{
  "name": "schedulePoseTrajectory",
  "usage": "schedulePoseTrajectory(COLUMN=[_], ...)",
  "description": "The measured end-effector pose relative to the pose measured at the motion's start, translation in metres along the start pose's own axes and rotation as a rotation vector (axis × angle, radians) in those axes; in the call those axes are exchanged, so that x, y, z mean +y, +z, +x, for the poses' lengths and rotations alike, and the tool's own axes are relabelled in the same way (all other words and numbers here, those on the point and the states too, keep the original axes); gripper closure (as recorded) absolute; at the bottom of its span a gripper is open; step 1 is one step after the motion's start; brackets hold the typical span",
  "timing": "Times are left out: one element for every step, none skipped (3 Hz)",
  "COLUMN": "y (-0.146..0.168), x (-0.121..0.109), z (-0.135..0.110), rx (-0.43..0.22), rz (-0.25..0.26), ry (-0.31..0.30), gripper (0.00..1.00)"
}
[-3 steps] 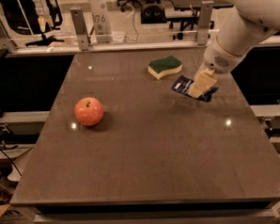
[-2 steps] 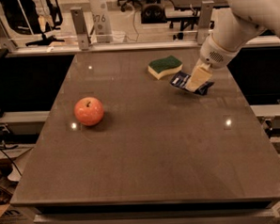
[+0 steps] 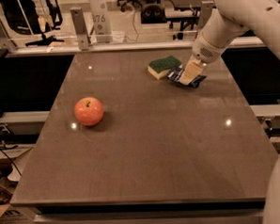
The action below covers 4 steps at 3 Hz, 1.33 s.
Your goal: Move rxbar blueberry near sponge
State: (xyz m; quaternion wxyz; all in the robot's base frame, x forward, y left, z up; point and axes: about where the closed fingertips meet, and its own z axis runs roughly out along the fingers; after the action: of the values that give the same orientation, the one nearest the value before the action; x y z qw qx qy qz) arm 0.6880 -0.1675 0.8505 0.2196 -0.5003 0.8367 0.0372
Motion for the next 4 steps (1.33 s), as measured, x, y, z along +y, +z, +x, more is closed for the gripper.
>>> schedulePoseTrajectory(y=[0.010, 0.016, 0.019, 0.022], x=[-0.012, -0.019, -0.018, -0.017], z=[-0.004, -0.004, -0.004, -0.004], rx=[0.009, 0.018, 0.020, 0.022], rz=[0.020, 0.038, 0.033, 0.029], ry=[0.001, 0.000, 0.000, -0.001], gripper=[0.60, 0.37, 0.14, 0.00])
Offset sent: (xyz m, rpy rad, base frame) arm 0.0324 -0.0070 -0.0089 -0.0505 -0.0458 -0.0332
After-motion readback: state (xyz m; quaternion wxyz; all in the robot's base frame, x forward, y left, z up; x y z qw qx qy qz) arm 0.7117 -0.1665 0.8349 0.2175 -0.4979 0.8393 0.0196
